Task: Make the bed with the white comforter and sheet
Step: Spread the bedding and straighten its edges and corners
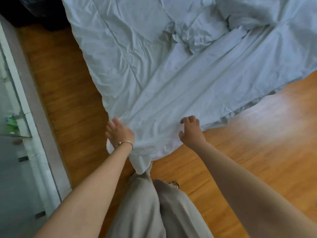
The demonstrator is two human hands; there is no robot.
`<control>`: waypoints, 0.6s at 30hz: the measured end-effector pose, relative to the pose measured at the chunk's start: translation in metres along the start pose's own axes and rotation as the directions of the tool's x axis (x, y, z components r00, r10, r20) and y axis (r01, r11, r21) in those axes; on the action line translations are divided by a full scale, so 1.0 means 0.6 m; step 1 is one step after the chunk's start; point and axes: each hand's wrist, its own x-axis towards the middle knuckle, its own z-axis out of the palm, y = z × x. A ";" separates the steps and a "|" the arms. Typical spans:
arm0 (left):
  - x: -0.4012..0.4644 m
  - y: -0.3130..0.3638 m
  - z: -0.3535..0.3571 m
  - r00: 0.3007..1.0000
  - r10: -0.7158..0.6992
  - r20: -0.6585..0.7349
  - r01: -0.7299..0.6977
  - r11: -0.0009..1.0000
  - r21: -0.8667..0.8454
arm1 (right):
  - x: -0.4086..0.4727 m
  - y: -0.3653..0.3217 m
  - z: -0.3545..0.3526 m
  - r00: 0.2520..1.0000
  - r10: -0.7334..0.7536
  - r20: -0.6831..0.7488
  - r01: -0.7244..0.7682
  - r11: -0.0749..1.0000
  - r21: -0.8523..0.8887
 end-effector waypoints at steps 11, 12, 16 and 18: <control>-0.154 0.223 0.184 0.664 0.678 0.315 -0.740 0.658 0.141 | 0.058 0.261 -0.083 0.991 -0.129 -0.045 0.105 0.927 -0.361; -0.152 0.239 0.193 0.705 0.645 0.295 -0.705 0.683 0.191 | 0.069 0.283 -0.091 0.990 -0.136 -0.021 0.119 0.923 -0.365; -0.133 0.285 0.218 0.719 0.621 0.312 -0.695 0.658 0.290 | 0.105 0.350 -0.129 0.976 -0.202 0.081 0.217 0.906 -0.362; -0.123 0.297 0.225 0.744 0.613 0.268 -0.665 0.721 0.196 | 0.118 0.369 -0.147 0.961 -0.257 0.098 0.275 0.877 -0.394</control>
